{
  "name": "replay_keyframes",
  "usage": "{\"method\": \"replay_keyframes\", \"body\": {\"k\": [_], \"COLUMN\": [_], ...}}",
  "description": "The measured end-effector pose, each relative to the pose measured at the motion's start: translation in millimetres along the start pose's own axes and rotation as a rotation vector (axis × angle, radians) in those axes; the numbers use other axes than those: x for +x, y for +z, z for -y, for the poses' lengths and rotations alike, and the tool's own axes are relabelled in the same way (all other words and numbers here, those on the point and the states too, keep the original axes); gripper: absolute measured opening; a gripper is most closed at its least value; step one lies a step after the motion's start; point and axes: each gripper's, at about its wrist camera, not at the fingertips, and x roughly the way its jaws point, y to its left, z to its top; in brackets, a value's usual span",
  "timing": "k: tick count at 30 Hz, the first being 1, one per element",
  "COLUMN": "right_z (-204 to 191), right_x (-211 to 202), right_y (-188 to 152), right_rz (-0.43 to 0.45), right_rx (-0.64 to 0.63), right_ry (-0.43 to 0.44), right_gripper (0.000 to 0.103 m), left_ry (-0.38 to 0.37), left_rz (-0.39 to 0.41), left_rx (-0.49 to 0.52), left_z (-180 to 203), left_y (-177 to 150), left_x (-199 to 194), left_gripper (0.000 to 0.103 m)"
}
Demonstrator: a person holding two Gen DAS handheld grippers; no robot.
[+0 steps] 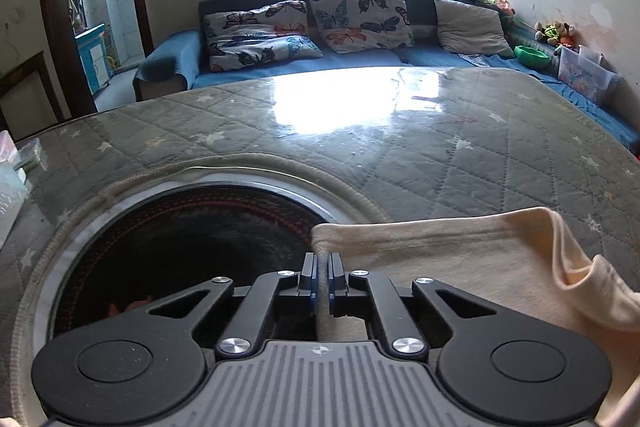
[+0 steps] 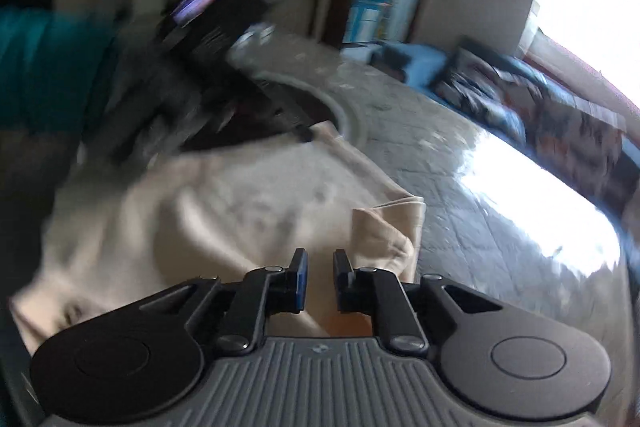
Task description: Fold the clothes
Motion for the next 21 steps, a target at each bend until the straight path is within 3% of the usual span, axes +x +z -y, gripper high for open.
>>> {"method": "replay_keyframes", "body": {"k": [2,6,9,12,14,17,19,20,21], "right_z": [21,67,90,96,96,97,95,93,91], "right_x": [-4,5,16,25,31,38,38,36,34], "right_y": [1,-2,-8,-13,-14,-15,-14,-12,-10], "right_rz": [0.004,-0.015,-0.046,-0.052,-0.068,-0.092,-0.099,-0.093,-0.087], "right_rx": [0.125,0.345,0.469,0.512,0.517,0.522,0.513,0.495,0.477], "right_ry": [-0.001,-0.015,0.039,0.085,0.105,0.129,0.138,0.128,0.117], "right_gripper": [0.019,0.019,0.02,0.02,0.02,0.02,0.011,0.007,0.007], "left_ry": [0.002,-0.007,-0.025,-0.036,-0.028,-0.038,-0.057,-0.061,-0.065], "left_rz": [-0.001,-0.005,0.001,0.004,-0.002,-0.015,-0.026,-0.023,-0.02], "left_rx": [-0.006,-0.018,-0.029,-0.033,-0.037,-0.037,-0.03,-0.021,-0.012], "left_z": [-3,-6,-7,-5,-3,0,2,4,5], "left_y": [0,1,4,6,8,10,9,8,7], "left_x": [0,-1,-4,-4,-1,5,9,10,11], "left_gripper": [0.006,0.006,0.009,0.022,0.041,0.042,0.038,0.026,0.022]}}
